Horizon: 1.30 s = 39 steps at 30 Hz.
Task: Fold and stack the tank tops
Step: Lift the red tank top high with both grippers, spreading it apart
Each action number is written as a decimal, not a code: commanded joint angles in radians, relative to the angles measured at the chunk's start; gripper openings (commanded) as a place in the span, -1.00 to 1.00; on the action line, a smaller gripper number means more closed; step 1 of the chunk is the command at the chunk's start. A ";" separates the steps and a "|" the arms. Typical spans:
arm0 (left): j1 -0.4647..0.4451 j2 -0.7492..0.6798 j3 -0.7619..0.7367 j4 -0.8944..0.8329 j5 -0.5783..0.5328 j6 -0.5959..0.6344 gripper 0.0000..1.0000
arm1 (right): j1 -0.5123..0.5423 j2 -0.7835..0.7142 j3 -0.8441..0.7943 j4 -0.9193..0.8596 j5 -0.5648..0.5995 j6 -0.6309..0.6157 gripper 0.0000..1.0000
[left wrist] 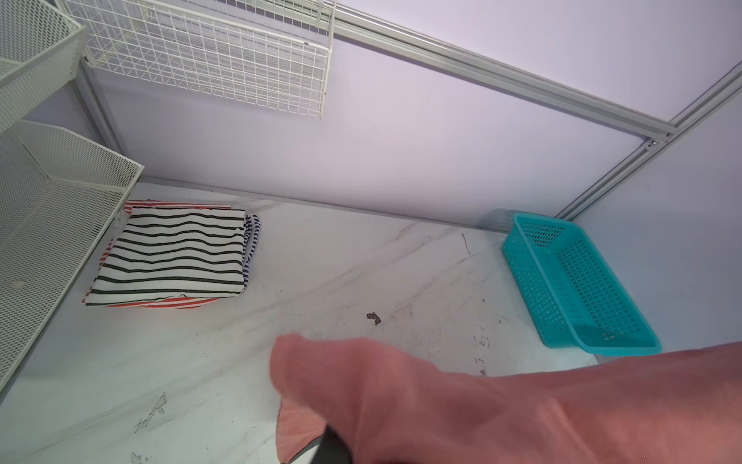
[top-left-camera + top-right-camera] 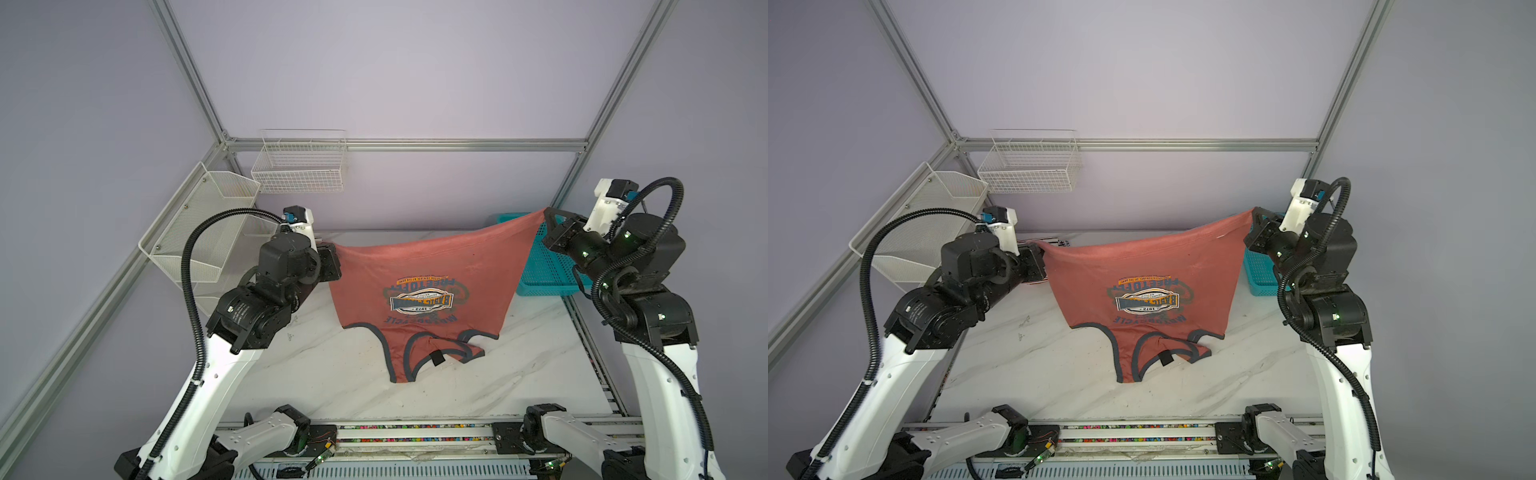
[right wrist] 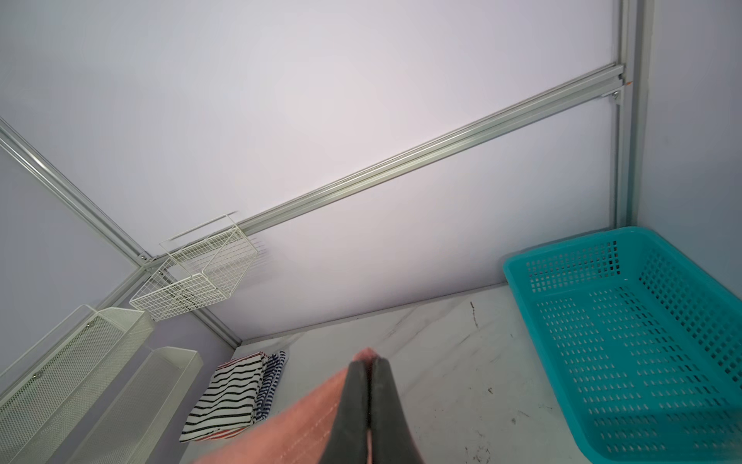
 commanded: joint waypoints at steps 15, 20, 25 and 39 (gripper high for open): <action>0.397 0.767 0.987 0.561 0.664 -0.087 -1.00 | -0.026 0.827 1.015 0.137 -0.197 -0.074 -1.00; 0.412 0.647 0.820 0.826 0.674 -0.089 -1.00 | -0.035 0.738 0.893 0.368 -0.193 -0.092 -1.00; 0.411 0.576 0.687 0.748 0.782 -0.067 -1.00 | -0.038 0.534 0.537 0.470 -0.221 -0.106 -1.00; 0.293 -0.313 -0.836 0.524 0.566 -0.157 -1.00 | -0.006 -0.211 -0.691 0.281 -0.442 0.051 -1.00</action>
